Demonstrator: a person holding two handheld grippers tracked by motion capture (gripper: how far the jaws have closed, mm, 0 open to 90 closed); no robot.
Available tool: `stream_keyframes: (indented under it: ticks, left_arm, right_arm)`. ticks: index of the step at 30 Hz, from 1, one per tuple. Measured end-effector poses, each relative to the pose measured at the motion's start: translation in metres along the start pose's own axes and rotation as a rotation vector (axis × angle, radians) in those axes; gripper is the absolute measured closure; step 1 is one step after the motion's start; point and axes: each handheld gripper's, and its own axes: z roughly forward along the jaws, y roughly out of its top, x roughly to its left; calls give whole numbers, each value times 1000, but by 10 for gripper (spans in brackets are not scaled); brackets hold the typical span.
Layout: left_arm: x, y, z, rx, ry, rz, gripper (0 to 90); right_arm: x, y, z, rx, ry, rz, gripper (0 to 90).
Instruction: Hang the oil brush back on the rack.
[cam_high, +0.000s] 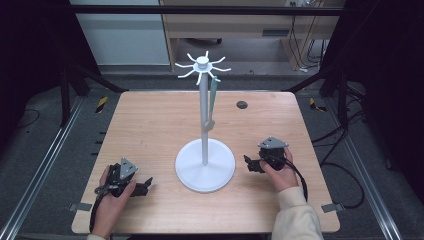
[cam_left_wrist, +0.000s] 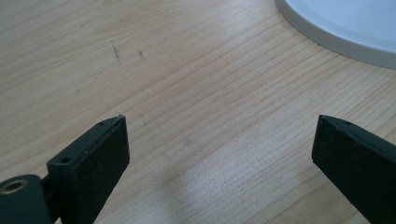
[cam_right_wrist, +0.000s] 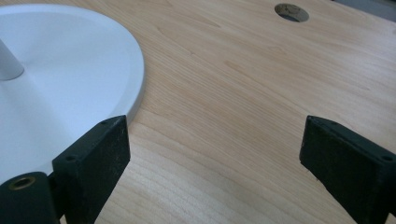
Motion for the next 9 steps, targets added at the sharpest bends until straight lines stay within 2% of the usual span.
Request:
stream_keyframes:
  ticks: [4,9]
  left_arm:
    - [0,0,0,0,1,-1,37]
    - [0,0,-2,-2,1,-1,37]
  right_arm:
    - [0,-1,2,-21,11,18,91]
    - [0,-3,2,-39,-1,26,91]
